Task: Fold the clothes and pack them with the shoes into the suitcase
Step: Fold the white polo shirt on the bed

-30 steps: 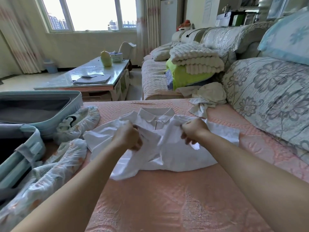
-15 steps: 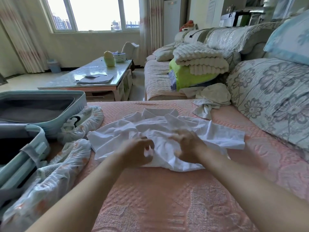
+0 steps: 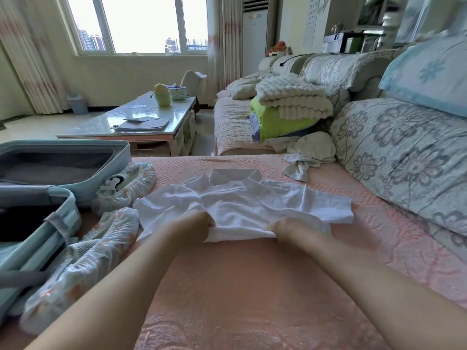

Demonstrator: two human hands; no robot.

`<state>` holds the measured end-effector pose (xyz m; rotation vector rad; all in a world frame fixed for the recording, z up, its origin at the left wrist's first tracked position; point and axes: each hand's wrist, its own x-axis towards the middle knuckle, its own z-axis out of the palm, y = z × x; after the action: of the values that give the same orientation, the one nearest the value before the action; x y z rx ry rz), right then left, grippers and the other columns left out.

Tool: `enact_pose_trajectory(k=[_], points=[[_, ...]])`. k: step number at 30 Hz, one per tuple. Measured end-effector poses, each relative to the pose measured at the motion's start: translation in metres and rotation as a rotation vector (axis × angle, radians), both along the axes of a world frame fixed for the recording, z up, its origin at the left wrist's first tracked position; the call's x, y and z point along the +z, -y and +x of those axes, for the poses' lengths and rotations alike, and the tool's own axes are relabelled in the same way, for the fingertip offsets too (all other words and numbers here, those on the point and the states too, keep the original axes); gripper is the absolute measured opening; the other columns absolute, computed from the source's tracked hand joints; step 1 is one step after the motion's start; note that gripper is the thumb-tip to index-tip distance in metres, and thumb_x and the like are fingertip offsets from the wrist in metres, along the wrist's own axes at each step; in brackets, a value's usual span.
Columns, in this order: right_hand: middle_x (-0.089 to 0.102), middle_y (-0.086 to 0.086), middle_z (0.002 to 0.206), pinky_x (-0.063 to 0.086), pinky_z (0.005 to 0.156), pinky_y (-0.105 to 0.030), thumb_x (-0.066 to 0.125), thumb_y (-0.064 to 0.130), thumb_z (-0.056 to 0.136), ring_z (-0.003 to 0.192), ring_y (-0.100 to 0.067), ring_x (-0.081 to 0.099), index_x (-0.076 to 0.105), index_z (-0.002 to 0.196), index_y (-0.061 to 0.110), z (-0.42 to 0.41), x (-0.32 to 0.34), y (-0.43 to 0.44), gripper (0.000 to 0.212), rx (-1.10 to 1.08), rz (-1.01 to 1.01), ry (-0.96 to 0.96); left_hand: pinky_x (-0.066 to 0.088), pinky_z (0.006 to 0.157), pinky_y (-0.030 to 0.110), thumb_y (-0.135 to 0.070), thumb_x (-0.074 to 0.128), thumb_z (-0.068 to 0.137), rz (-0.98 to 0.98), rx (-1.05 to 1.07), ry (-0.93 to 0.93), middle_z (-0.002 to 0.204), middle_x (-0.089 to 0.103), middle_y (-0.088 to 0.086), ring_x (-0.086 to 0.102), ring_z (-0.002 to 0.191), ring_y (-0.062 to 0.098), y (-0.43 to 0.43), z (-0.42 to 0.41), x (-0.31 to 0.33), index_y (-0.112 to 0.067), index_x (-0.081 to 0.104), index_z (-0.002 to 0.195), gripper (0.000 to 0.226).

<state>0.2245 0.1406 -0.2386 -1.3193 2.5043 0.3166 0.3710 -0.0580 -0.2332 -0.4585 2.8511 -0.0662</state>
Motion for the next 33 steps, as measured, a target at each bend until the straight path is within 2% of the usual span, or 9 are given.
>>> enact_pose_trajectory(k=[3,8,12,16,19,24,27,29,33], points=[[0.068,0.001,0.101,0.050,0.085,-0.032,0.053,0.014,0.085,0.097,-0.022,0.064,0.071,0.101,0.023,0.013,0.008,-0.022,0.026,0.020,-0.136,0.121,0.047,0.066,0.022,-0.016,0.056,0.093,0.113,0.158,0.256,0.124,0.066,0.006,0.058,0.081,0.016,-0.012,0.005,0.011,-0.013,0.066,0.121,0.030],[0.070,0.014,0.117,0.046,0.085,-0.013,0.057,0.024,0.096,0.104,0.000,0.063,0.074,0.117,0.026,0.013,0.020,-0.069,0.028,-0.118,-0.482,0.601,0.057,0.079,0.028,-0.024,0.064,0.092,0.301,0.179,0.285,0.108,0.071,0.000,0.065,0.077,0.012,-0.058,-0.010,0.013,-0.015,0.069,0.121,0.030],[0.069,0.009,0.125,0.045,0.093,-0.018,0.055,0.019,0.090,0.112,-0.007,0.063,0.072,0.119,0.030,-0.023,0.020,-0.098,0.035,-0.249,-0.652,0.258,0.053,0.079,0.027,-0.028,0.068,0.088,0.357,-0.080,0.014,0.107,0.070,-0.005,0.066,0.090,0.014,-0.108,-0.033,0.022,-0.024,0.069,0.109,0.022],[0.047,0.005,0.150,0.035,0.112,-0.035,0.064,0.024,0.082,0.138,-0.018,0.042,0.054,0.137,0.043,-0.046,0.003,-0.125,0.058,-0.234,-0.236,0.067,0.051,0.071,0.027,-0.041,0.079,0.078,0.375,-0.261,-0.047,0.117,0.062,-0.004,0.061,0.091,0.017,-0.153,-0.055,0.005,-0.027,0.060,0.120,0.048],[0.036,0.005,0.157,0.021,0.119,-0.034,0.063,0.011,0.086,0.145,-0.017,0.032,0.040,0.150,0.040,-0.059,-0.011,-0.137,0.075,-0.186,-0.091,0.030,0.049,0.089,0.037,-0.051,0.078,0.073,0.164,-0.398,-0.136,0.125,0.056,-0.001,0.055,0.111,0.021,-0.171,-0.070,-0.022,-0.032,0.052,0.130,0.066],[0.059,0.002,0.131,0.040,0.103,-0.033,0.053,0.006,0.095,0.125,-0.023,0.054,0.064,0.129,0.031,-0.077,-0.014,-0.148,0.043,-0.103,-0.189,-0.156,0.049,0.082,0.037,-0.034,0.059,0.092,0.102,-0.493,-0.302,0.110,0.064,0.001,0.061,0.102,0.024,-0.186,-0.087,-0.048,-0.021,0.063,0.108,0.021],[0.066,-0.002,0.094,0.050,0.078,-0.031,0.068,-0.004,0.078,0.091,-0.026,0.066,0.075,0.089,0.024,-0.087,-0.007,-0.160,0.031,0.029,-0.320,-0.466,0.051,0.077,0.033,-0.018,0.058,0.092,0.372,-0.455,-0.549,0.094,0.067,-0.003,0.061,0.083,0.017,-0.190,-0.095,-0.050,-0.019,0.066,0.094,0.008],[0.068,-0.002,0.080,0.051,0.074,-0.033,0.077,0.002,0.068,0.080,-0.025,0.066,0.073,0.074,0.021,-0.093,-0.001,-0.171,0.021,0.053,-0.241,-0.631,0.047,0.079,0.024,-0.018,0.059,0.093,0.646,-0.376,-0.520,0.093,0.062,-0.009,0.057,0.083,0.011,-0.201,-0.098,-0.040,-0.023,0.064,0.097,0.007],[0.065,-0.006,0.127,0.030,0.116,-0.044,0.042,0.012,0.099,0.123,-0.028,0.056,0.065,0.123,0.016,-0.099,-0.006,-0.181,0.033,-0.119,0.159,-0.532,0.048,0.089,0.026,-0.017,0.063,0.092,0.793,-0.501,-0.165,0.099,0.067,-0.008,0.061,0.091,0.012,-0.226,-0.096,-0.039,-0.020,0.071,0.105,0.015]])
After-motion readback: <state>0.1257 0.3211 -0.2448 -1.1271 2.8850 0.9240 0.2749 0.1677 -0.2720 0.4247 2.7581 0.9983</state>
